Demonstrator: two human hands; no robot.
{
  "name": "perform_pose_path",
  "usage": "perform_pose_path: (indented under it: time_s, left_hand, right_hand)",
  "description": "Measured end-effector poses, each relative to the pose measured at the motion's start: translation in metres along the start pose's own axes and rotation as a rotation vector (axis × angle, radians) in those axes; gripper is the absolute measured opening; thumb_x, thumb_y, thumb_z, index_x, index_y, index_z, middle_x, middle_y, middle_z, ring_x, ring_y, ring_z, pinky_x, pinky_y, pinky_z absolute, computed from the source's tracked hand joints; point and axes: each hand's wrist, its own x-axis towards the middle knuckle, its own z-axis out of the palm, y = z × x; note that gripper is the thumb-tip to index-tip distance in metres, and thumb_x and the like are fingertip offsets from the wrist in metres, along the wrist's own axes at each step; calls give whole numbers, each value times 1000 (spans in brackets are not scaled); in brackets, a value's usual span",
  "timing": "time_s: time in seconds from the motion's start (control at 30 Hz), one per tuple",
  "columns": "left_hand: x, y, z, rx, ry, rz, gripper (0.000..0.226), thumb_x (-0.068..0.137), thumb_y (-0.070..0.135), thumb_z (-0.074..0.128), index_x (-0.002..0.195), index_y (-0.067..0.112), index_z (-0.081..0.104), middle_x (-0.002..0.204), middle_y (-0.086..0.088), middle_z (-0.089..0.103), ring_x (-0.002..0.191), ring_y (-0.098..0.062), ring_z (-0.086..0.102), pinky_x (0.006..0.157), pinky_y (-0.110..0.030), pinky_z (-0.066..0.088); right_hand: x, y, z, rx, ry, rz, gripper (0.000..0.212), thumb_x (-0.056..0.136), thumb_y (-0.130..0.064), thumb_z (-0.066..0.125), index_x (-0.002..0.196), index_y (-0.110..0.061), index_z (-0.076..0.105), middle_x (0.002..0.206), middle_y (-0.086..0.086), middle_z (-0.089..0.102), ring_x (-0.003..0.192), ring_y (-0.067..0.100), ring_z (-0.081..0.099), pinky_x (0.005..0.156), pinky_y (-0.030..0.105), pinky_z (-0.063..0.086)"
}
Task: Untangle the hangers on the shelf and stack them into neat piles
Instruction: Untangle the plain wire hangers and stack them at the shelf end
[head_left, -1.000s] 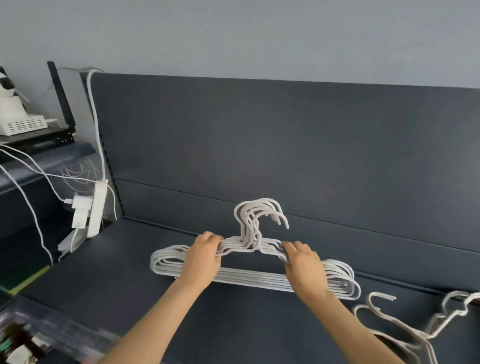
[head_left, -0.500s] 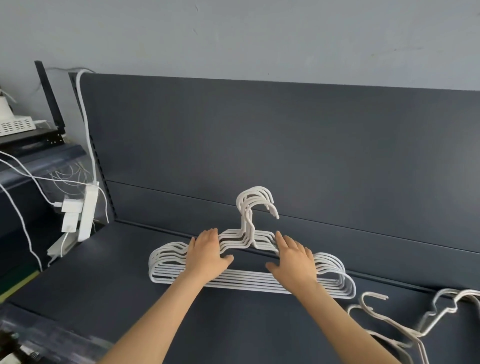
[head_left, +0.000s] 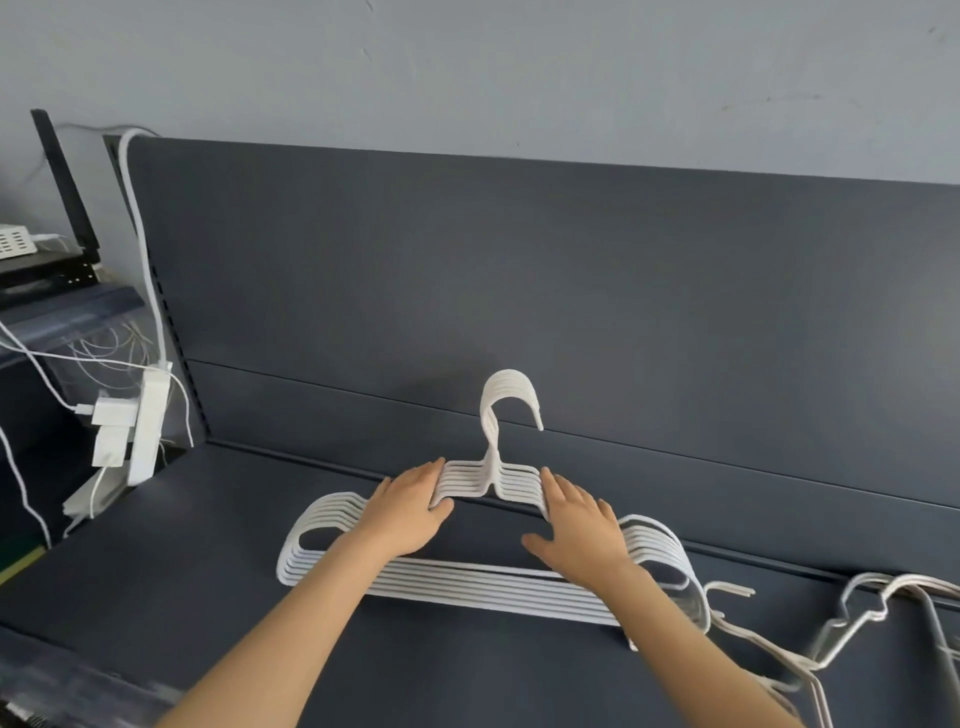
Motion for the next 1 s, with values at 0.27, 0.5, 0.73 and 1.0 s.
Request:
perform_pose_path:
  time_s: [0.27, 0.5, 0.73, 1.0]
  left_hand:
    - [-12, 6, 20, 86, 252, 4, 20, 97, 21, 36, 109, 15, 51, 103, -1, 62, 89, -23, 59, 71, -33, 46]
    - [-3, 1, 15, 92, 418, 64, 35, 91, 13, 47, 126, 16, 50, 113, -1, 64, 101, -19, 60, 83, -31, 47]
    - [3, -7, 20, 50, 437, 75, 36, 90, 10, 50, 125, 19, 53, 117, 1, 65, 108, -19, 60, 91, -32, 48]
    - [-3, -12, 11, 72, 382, 46, 36, 88, 4, 45, 120, 18, 54, 113, -2, 66, 102, -22, 61, 82, -35, 49]
  right_hand:
    - [-2, 0, 16, -128, 245, 26, 37, 89, -8, 37, 125, -15, 42, 115, 3, 56, 106, 24, 50, 88, 32, 39]
    - [5, -5, 14, -135, 345, -4, 44, 90, -7, 33, 134, -12, 37, 118, 3, 56, 107, 24, 50, 91, 32, 37]
    - [5, 2, 17, -92, 321, -15, 62, 86, -2, 36, 145, -10, 20, 136, -1, 48, 122, 19, 45, 108, 28, 30]
    - [3, -7, 13, -108, 314, -47, 64, 82, 2, 40, 143, -10, 25, 127, 0, 54, 114, 20, 50, 101, 26, 34]
